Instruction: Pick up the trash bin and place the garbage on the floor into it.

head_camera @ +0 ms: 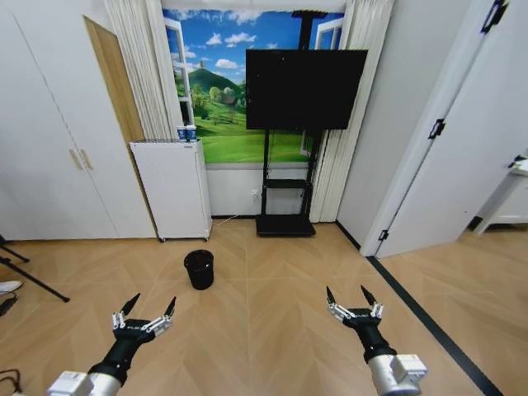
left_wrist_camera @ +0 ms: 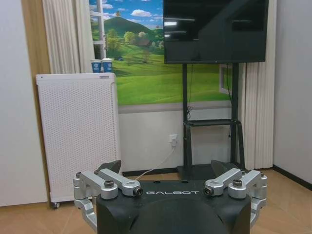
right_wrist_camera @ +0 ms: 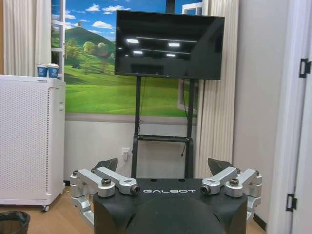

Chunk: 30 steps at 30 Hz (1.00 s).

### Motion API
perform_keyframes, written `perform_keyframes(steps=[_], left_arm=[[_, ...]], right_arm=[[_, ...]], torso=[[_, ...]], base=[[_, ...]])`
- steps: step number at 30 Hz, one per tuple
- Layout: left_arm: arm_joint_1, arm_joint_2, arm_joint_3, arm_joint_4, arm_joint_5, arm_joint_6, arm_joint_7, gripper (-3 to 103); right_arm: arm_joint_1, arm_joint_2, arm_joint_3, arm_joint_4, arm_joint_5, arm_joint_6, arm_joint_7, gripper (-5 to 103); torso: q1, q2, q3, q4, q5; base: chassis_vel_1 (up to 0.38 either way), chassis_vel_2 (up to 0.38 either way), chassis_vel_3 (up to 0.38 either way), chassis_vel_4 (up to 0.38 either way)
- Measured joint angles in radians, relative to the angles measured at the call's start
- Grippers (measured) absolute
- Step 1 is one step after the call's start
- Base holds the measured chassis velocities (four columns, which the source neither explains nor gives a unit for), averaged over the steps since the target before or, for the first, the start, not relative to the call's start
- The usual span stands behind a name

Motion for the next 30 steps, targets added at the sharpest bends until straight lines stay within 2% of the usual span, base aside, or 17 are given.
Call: perform_keyframes(steps=[4,5,8,30], left_arm=[[0.0,0.0,0.0,0.0,0.0,0.0,0.0,100],[0.0,0.0,0.0,0.0,0.0,0.0,0.0,100],[0.0,0.0,0.0,0.0,0.0,0.0,0.0,100],[0.0,0.0,0.0,0.0,0.0,0.0,0.0,100]], right_arm=[[0.0,0.0,0.0,0.0,0.0,0.0,0.0,100],[0.002,0.0,0.0,0.0,0.0,0.0,0.0,100],[0.002,0.0,0.0,0.0,0.0,0.0,0.0,100],[0.001,0.0,0.0,0.0,0.0,0.0,0.0,100]], torso=[[0.0,0.0,0.0,0.0,0.0017],[0.001,-0.001,0.001,0.0008,0.0009],[0.001,-0.001,0.001,0.0008,0.0002],[0.0,-0.001,0.0,0.0005,0.0006]], base=[[-0.063,-0.03,-0.001,0.026],[-0.043,0.077,0.121,-0.06],[-0.01,0.074,0.062,-0.039],[0.001,0.005,-0.001,-0.001]])
